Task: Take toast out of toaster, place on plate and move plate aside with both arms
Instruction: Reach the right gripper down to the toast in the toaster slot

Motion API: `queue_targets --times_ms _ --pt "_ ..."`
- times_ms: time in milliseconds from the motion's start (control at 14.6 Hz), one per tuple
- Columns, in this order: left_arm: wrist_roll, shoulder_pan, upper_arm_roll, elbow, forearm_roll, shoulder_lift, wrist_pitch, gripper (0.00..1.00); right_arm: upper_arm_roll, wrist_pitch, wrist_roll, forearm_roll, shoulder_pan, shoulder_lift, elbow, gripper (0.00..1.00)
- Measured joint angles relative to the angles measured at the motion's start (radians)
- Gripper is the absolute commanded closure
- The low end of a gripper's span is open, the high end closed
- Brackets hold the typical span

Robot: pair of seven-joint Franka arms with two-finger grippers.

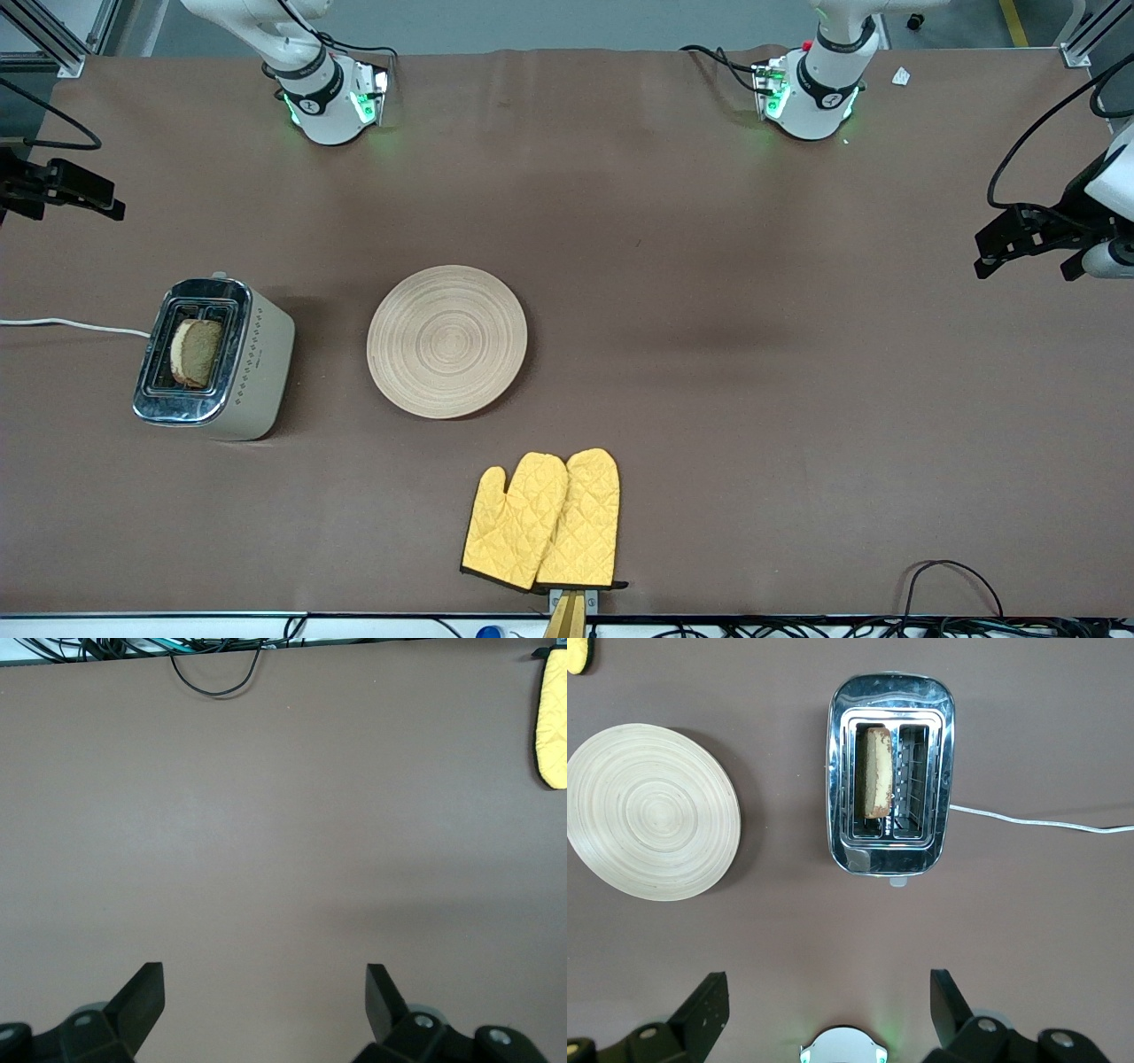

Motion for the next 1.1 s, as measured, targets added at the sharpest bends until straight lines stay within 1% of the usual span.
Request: queue_targets --times_ms 275,549,686,892,1098 --pt "0.0 -0.001 0.0 0.0 0.0 0.0 -0.001 0.0 -0.005 0.005 0.0 0.0 -0.004 0.0 -0.001 0.0" --pt "0.0 -0.001 -0.001 0.0 0.0 0.0 -0.001 0.0 -0.005 0.083 0.0 0.0 -0.005 0.007 -0.027 0.0" --pt "0.0 -0.001 -0.001 0.0 0.0 0.001 -0.007 0.0 -0.005 0.145 0.0 0.0 -0.007 0.029 -0.073 0.0" --pt "0.0 -0.001 -0.001 0.0 0.0 0.001 -0.01 0.0 -0.006 0.274 0.0 0.0 -0.013 0.063 -0.172 0.0" --pt "0.0 -0.002 -0.001 0.0 0.0 0.001 -0.011 0.0 -0.007 0.4 0.0 0.0 -0.016 0.072 -0.284 0.0"
